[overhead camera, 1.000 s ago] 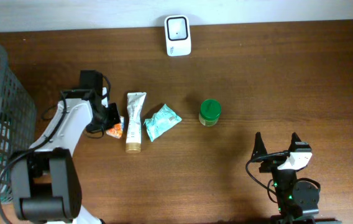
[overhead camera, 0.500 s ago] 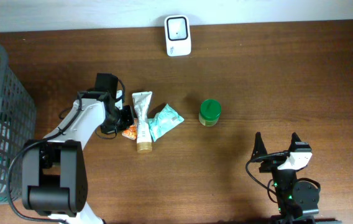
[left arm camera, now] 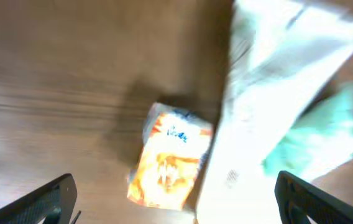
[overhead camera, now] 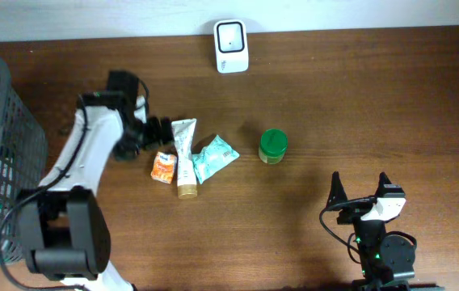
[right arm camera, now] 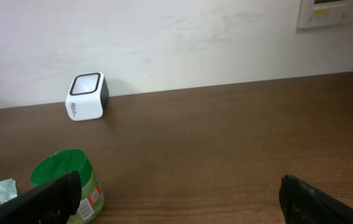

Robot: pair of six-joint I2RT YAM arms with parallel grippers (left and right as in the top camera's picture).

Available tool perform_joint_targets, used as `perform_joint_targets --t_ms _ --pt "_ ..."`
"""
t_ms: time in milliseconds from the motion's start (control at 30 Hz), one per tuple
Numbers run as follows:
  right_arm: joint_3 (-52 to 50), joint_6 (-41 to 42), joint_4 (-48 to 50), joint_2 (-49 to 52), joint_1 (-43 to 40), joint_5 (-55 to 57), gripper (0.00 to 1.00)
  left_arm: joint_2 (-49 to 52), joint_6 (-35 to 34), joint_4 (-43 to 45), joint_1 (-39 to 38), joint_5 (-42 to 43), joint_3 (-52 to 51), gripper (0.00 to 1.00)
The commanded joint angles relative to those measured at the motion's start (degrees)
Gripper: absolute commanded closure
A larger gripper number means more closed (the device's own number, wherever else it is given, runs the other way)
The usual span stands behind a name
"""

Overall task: Scan the item barcode
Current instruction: 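Carry the orange Kleenex pack out and set it left of the tube, then reach the left gripper into the basket and grasp the green glove packet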

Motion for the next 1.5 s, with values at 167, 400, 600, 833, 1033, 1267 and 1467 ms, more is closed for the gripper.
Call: perform_joint_targets --t_ms 167,400,600,833,1033,1267,1467 --pt "-0.3 0.3 -0.4 -0.3 0.3 0.1 0.02 -9.9 0.7 -14.5 10.6 -17.0 33.0 0.01" --pt "-0.3 0.3 -0.4 -0.3 0.3 0.1 0.02 -12.5 -1.2 -14.3 30.9 -22.5 34.3 0.01" --pt "-0.3 0.3 -0.4 -0.3 0.3 0.1 0.02 -10.5 -1.7 -13.7 43.2 -22.5 30.6 0.01" --pt "-0.3 0.3 -0.4 -0.3 0.3 0.1 0.02 -8.4 8.4 -6.8 49.7 -22.4 16.0 0.00" --pt "-0.3 0.3 -0.4 -0.3 0.3 0.1 0.02 -7.3 19.3 1.6 51.1 -22.4 4.2 0.00" --pt "-0.3 0.3 -0.4 -0.3 0.3 0.1 0.02 -3.5 29.5 11.1 51.3 -22.2 -4.9 0.00" --pt "-0.3 0.3 -0.4 -0.3 0.3 0.1 0.02 2.3 32.4 12.3 51.3 -22.2 -5.2 0.00"
